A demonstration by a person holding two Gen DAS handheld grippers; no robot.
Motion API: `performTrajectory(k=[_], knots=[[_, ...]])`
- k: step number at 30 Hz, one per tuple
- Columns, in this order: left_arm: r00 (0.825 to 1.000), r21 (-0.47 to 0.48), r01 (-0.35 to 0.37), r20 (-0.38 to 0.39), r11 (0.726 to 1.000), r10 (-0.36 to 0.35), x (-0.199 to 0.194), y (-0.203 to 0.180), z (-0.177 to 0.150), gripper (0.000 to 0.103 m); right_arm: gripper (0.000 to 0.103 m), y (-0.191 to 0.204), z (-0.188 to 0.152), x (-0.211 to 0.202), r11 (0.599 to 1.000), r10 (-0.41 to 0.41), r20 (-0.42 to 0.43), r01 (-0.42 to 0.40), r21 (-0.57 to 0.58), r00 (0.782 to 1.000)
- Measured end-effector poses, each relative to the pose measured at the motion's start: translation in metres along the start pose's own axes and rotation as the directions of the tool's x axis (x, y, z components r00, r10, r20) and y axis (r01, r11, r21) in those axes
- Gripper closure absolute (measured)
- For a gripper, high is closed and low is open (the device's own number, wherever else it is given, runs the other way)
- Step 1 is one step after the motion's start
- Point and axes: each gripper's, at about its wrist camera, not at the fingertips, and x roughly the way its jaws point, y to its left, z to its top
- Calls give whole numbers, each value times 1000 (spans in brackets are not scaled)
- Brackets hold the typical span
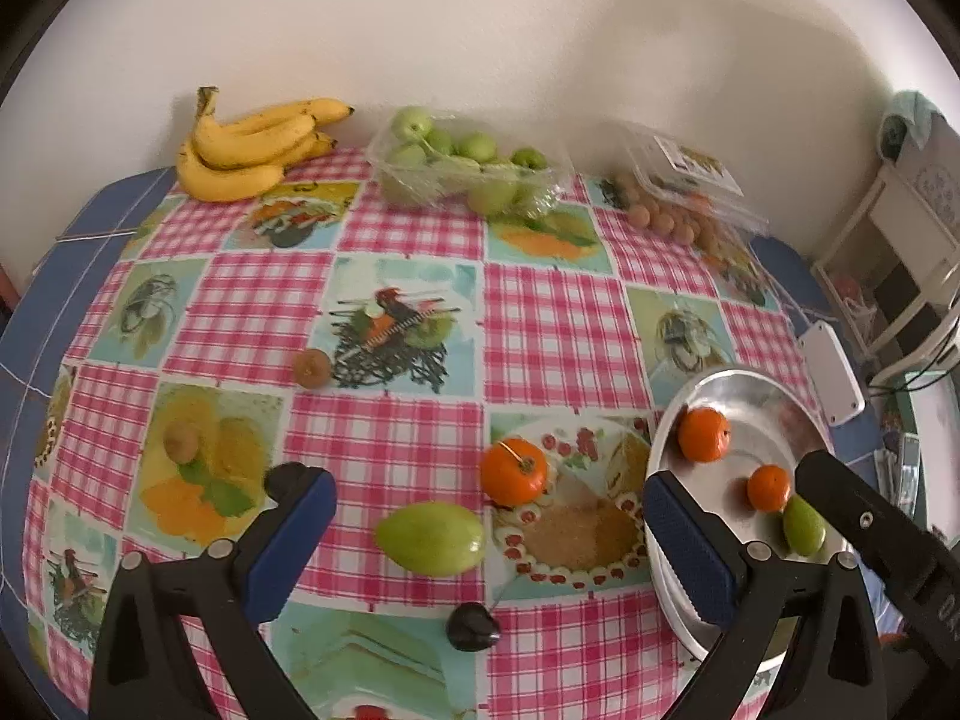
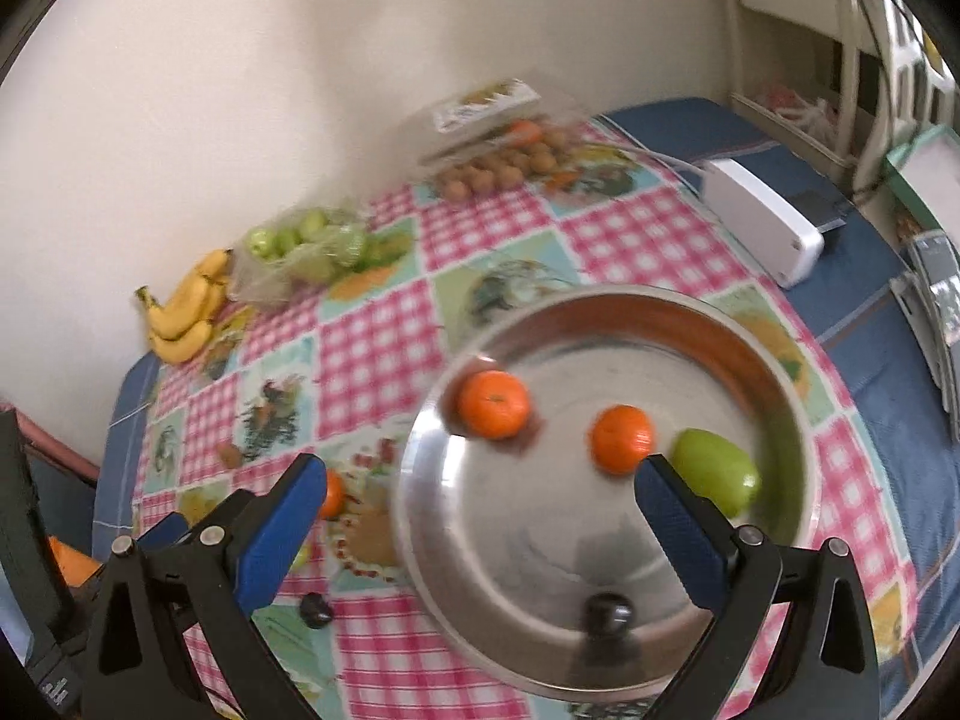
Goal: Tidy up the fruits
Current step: 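Move both open grippers from the bowl back toward the fruit row, then lower the right gripper onto a dark cherry and close it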
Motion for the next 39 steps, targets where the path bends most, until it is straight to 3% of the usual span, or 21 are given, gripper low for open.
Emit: performTrajectory(k=[6,15,21,28,33,39], knots=[[999,-32,-33,2,999,34,-5,17,1,0,1,26,-7,2,998,55,17,-55,-35,998],[998,-105,-69,-3,992,69,-11,59,1,0,1,57,-23,20,989,109,-50,-114,-95,993],[996,-164,-84,-16,983,83,-14,90,-1,0,1,67,-29,30,989,91,-98,-102,-106,991],[994,-220,-106,-40,970,100,-15,117,-3,0,1,82,-31,35,984,50,-73,-62,-166,996],[992,-253,-121,-58,960,109,-13,130,-5,0,1,93,-34,36,979,63,-73,-76,-187,995],[989,-254,-130,-105,958,106,-3,132,-9,0,1,102,-50,52,971,24,-168,-62,-229,986]])
